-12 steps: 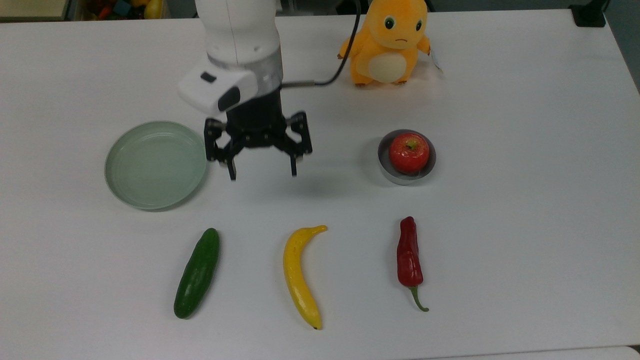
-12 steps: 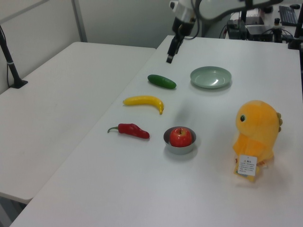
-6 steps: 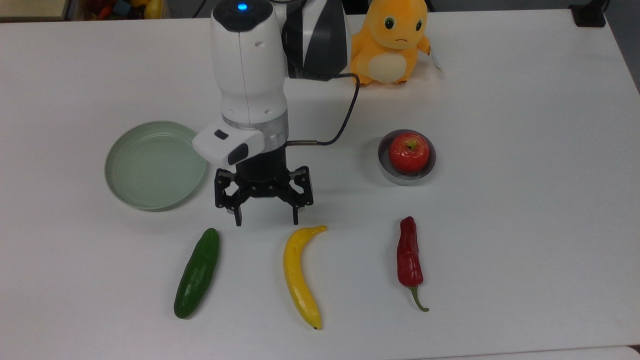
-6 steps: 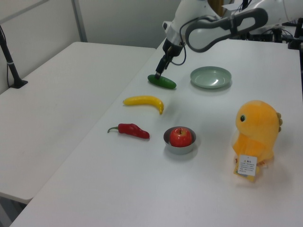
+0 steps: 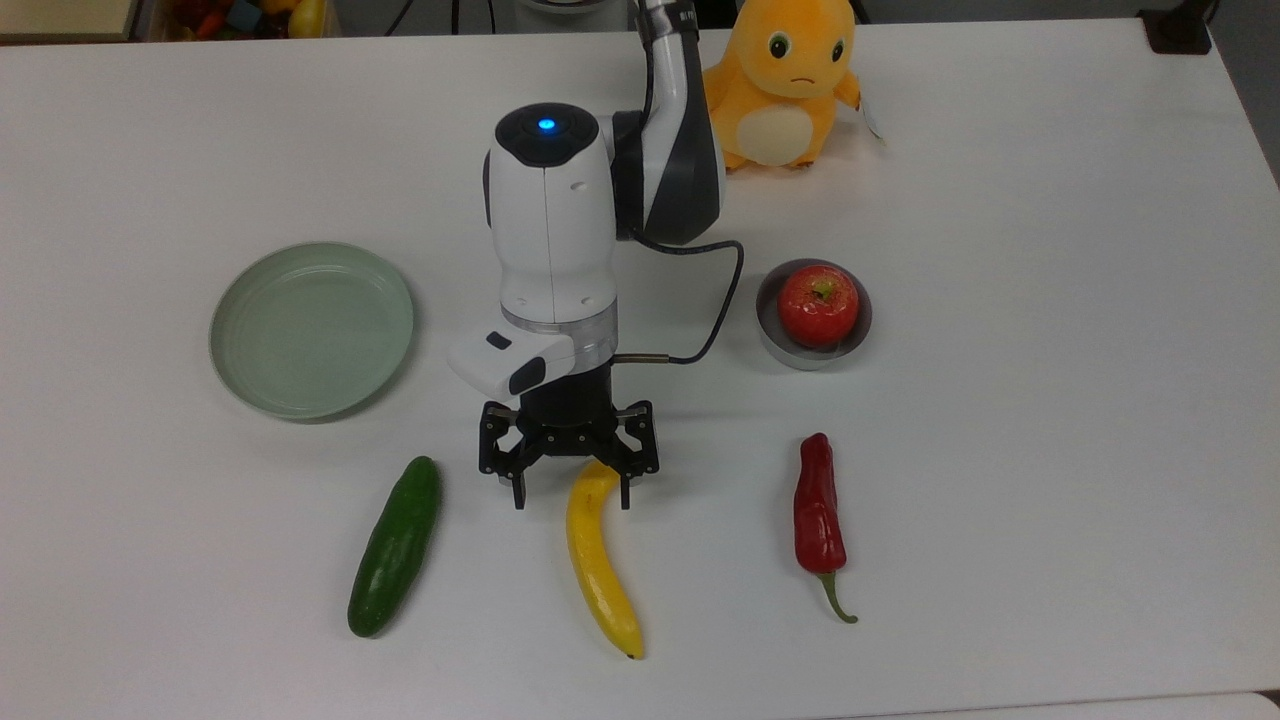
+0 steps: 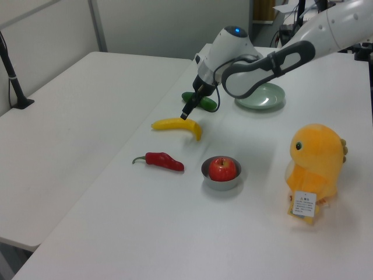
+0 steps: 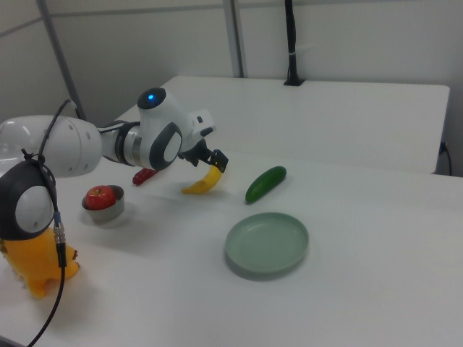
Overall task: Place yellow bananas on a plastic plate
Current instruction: 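Lower onto the banana's stem end and close the gripper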
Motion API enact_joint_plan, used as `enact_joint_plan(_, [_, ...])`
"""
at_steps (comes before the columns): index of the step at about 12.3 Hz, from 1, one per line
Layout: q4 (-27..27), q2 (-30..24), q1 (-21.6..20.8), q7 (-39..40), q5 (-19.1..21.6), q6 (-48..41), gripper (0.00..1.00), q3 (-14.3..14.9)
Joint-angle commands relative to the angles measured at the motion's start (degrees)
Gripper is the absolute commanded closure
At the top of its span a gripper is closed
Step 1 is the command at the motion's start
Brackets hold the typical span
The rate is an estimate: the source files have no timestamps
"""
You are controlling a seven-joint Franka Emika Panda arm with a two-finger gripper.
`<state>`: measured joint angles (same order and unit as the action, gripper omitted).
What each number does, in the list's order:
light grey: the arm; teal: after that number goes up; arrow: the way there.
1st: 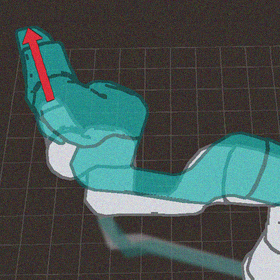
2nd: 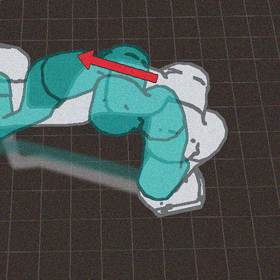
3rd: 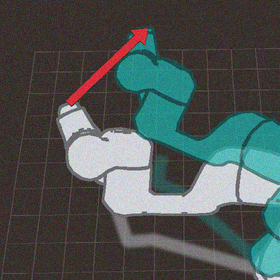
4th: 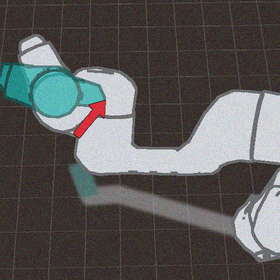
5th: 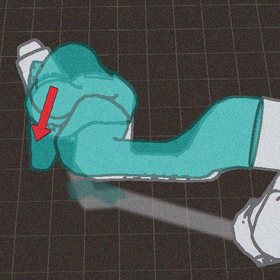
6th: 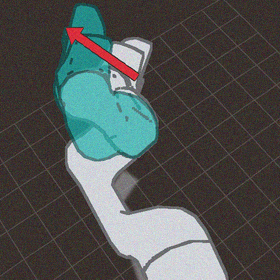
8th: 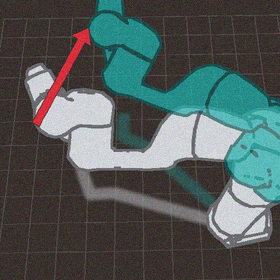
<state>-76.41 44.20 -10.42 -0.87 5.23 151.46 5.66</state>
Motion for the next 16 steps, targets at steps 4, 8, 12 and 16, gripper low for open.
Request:
enact_joint_plan(4, [1.00,2.99,-0.91,-1.86,-2.33,4.90,0.00,0.23])
enact_joint_plan(8, [0.12,3.00,-0.92,-1.86,-4.53,4.99,0.09,0.23])
enact_joint_plan(12, [-0.49,3.00,-0.83,-1.51,-5.67,4.90,0.83,0.23])
enact_joint_plan(16, [-0.58,2.47,-0.57,-1.33,-7.34,4.55,1.00,0.23])
